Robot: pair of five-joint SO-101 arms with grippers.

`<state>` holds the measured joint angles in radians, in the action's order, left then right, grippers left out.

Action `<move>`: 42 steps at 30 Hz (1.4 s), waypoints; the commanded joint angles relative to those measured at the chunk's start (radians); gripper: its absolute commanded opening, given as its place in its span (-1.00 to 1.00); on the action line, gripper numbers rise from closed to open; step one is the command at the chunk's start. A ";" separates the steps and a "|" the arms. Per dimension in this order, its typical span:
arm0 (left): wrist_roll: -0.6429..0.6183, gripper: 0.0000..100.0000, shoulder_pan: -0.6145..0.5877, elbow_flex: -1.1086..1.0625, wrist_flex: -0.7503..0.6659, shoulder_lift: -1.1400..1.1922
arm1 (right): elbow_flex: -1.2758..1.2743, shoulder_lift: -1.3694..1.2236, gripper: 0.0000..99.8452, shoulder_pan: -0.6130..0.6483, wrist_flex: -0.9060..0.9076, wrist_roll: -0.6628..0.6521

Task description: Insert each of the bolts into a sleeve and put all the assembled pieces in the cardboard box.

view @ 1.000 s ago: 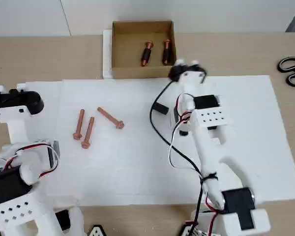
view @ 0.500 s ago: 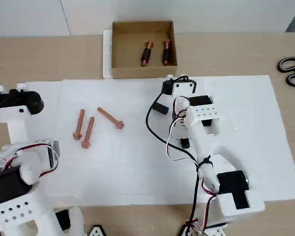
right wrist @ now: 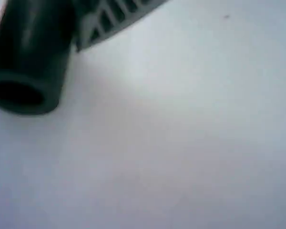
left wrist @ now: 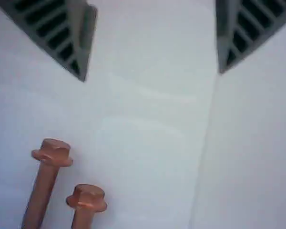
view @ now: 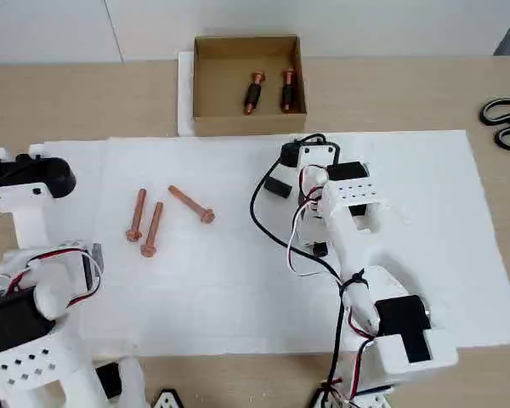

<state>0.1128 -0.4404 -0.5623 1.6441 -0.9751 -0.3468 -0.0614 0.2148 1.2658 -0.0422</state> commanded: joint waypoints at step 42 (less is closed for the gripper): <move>0.005 -0.66 0.023 0.173 0.046 0.233 | 0.396 0.216 -0.99 -0.012 0.427 -0.164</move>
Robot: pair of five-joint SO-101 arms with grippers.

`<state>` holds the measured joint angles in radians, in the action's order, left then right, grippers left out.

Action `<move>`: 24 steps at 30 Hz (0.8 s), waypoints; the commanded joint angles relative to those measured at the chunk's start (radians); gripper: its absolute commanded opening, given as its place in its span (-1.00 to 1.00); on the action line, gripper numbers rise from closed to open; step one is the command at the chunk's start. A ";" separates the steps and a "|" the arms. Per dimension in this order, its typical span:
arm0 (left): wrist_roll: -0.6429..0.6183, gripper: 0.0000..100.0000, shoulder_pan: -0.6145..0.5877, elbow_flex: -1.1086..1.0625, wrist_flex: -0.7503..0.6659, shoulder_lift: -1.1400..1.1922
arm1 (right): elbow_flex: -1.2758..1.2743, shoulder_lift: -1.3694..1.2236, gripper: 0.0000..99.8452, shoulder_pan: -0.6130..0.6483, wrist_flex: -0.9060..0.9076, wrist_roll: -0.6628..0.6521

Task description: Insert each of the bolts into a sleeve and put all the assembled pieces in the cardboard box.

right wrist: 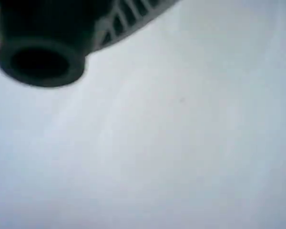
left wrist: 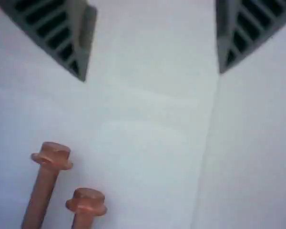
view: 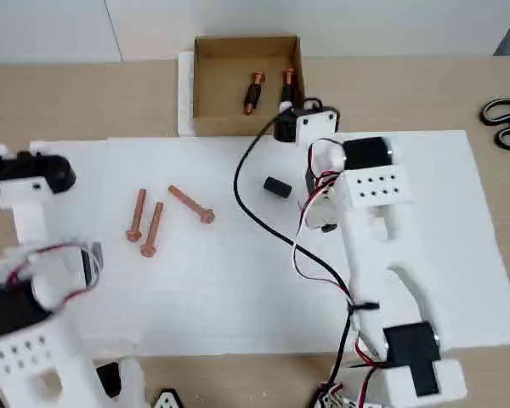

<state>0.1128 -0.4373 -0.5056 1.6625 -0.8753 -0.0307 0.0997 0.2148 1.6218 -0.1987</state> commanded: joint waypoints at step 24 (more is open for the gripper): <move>-0.014 -0.67 0.238 0.924 -0.005 1.459 | 0.078 0.054 -0.99 -0.012 0.088 -0.002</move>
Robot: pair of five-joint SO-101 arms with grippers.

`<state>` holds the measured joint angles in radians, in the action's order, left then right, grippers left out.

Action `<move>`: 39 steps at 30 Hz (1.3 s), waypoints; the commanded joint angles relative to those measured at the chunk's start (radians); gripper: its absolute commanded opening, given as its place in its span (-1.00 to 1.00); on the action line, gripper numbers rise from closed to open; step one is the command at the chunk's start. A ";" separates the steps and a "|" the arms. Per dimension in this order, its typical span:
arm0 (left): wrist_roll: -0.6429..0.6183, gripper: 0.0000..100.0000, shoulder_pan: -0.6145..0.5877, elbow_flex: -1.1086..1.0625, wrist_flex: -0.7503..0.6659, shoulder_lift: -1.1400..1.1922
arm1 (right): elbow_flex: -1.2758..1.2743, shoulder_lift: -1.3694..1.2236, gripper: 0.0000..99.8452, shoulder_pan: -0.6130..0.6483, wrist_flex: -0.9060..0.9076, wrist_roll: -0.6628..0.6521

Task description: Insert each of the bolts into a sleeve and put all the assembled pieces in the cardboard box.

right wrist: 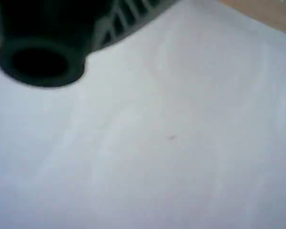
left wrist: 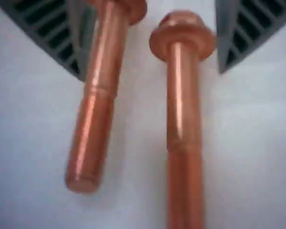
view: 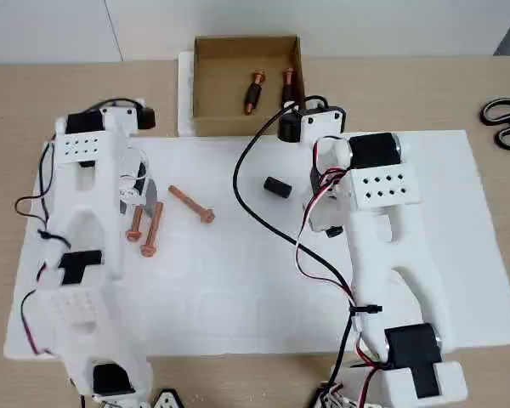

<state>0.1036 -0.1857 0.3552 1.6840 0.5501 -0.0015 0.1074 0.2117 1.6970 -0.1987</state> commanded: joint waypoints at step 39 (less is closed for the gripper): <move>0.586 -0.99 -0.025 0.225 0.069 -0.186 | -0.014 0.047 -0.99 -0.008 0.004 -0.003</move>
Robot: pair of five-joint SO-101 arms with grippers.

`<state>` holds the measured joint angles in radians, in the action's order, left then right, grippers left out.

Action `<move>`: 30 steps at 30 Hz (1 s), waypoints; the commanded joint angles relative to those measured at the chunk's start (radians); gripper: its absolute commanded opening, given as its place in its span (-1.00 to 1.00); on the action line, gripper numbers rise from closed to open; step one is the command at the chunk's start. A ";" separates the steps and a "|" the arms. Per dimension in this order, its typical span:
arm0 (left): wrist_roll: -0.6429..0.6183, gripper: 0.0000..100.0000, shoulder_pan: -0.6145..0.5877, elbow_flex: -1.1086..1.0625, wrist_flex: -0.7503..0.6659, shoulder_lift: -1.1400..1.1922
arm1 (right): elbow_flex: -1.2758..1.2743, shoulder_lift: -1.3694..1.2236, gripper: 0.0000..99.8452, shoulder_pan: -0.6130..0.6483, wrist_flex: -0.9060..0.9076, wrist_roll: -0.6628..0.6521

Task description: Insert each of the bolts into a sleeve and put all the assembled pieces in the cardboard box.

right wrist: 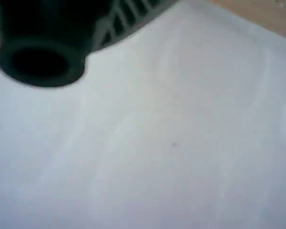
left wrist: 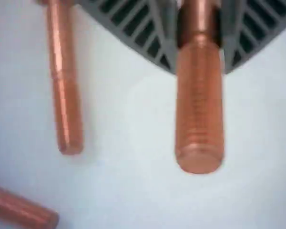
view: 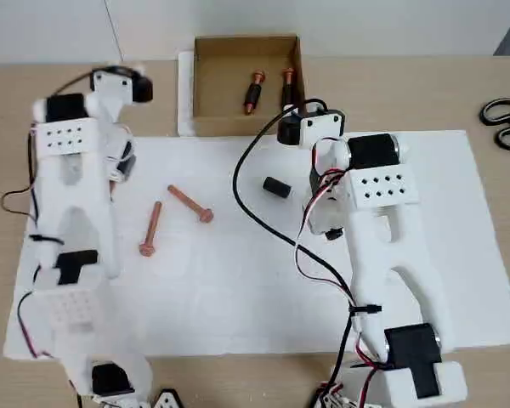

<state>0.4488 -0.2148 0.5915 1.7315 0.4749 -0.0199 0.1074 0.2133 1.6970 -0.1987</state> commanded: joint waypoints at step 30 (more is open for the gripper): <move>0.980 -0.76 0.066 -0.254 -0.318 0.052 | -0.028 0.048 -0.99 -0.005 0.004 -0.006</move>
<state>1.3080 -0.1412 0.3291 1.4737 0.5132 -0.0506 0.1074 0.2133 1.6970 -0.1987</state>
